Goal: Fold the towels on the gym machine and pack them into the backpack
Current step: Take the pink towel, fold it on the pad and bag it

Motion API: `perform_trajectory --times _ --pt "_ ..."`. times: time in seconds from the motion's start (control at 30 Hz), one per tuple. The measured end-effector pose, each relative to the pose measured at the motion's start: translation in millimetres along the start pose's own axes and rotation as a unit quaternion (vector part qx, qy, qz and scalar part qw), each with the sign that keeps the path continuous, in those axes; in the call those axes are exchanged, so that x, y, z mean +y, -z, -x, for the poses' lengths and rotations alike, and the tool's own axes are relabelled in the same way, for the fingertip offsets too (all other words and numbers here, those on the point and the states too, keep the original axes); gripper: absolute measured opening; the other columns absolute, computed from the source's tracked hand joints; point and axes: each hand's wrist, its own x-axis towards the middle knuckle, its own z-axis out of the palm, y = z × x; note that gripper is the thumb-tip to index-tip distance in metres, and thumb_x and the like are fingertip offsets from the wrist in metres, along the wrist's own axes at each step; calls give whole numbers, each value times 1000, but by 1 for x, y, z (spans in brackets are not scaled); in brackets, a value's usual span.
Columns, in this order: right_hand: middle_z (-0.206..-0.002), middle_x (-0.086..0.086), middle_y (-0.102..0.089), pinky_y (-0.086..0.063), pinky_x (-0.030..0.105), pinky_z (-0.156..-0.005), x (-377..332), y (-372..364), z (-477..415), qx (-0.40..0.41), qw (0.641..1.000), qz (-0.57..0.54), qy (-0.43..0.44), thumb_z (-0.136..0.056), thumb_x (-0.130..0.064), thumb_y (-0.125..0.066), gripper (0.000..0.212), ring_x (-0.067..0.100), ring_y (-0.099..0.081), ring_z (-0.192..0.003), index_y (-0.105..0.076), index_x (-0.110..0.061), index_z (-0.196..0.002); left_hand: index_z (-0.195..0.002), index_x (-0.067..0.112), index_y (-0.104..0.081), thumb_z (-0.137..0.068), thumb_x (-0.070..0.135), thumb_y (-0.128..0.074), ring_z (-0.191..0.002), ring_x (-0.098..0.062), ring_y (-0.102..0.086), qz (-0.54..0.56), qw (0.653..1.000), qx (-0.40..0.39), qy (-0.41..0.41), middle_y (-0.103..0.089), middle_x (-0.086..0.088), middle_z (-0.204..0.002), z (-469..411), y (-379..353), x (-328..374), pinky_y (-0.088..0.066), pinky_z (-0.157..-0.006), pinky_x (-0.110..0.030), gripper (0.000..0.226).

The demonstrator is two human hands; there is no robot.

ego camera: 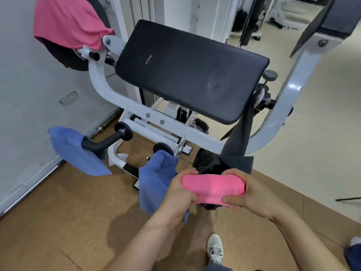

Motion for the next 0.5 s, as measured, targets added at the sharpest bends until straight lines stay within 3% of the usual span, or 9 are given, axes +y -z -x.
perform_trajectory --times 0.07,0.13,0.23,0.33,0.4,0.5 --pt "-97 -17 -65 -56 32 -72 10 30 -16 -25 997 75 15 -74 -6 -80 48 3 -64 -87 -61 -34 -108 -101 21 -63 -60 -6 -66 -78 -13 -62 -52 998 37 -22 -67 5 -85 -13 -21 -10 -54 -59 -26 49" --pt "-91 -27 -65 -47 14 -70 16 54 -32 -46 989 141 30 -74 -8 -78 47 -9 -60 -83 -62 -40 -104 -97 17 -61 -61 0 -78 -72 -3 -58 -88 993 73 -29 -64 9 -79 -25 -44 -26 -49 -60 -18 43" --pt "-90 -24 -65 -40 5 -65 31 73 -51 -48 965 246 70 -77 -12 -74 40 -10 -57 -85 -62 -42 -101 -104 23 -58 -58 33 -81 -75 7 -58 -156 981 116 -18 -64 15 -87 -41 -70 -61 -48 -67 -16 52" --pt "-101 -17 -60 -40 12 -66 53 81 -68 -35 926 366 86 -80 -11 -65 47 4 -58 -88 -60 -40 -116 -118 24 -57 -76 28 -73 -94 -10 -62 -227 959 166 37 -58 2 -113 -61 -83 -101 -51 -87 -26 45" --pt "-107 -13 -57 -46 21 -71 66 83 -76 -27 899 423 108 -81 -9 -64 55 11 -58 -91 -57 -35 -129 -126 24 -56 -86 24 -65 -102 -16 -58 -276 936 201 86 -52 -4 -122 -75 -87 -121 -45 -93 -25 41" --pt "-110 -8 -59 -37 14 -60 73 82 -82 -13 885 442 146 -82 -11 -65 55 16 -61 -89 -56 -30 -133 -128 33 -52 -88 33 -63 -114 -25 -53 -258 928 224 149 -51 -6 -124 -100 -88 -141 -45 -96 -31 41"
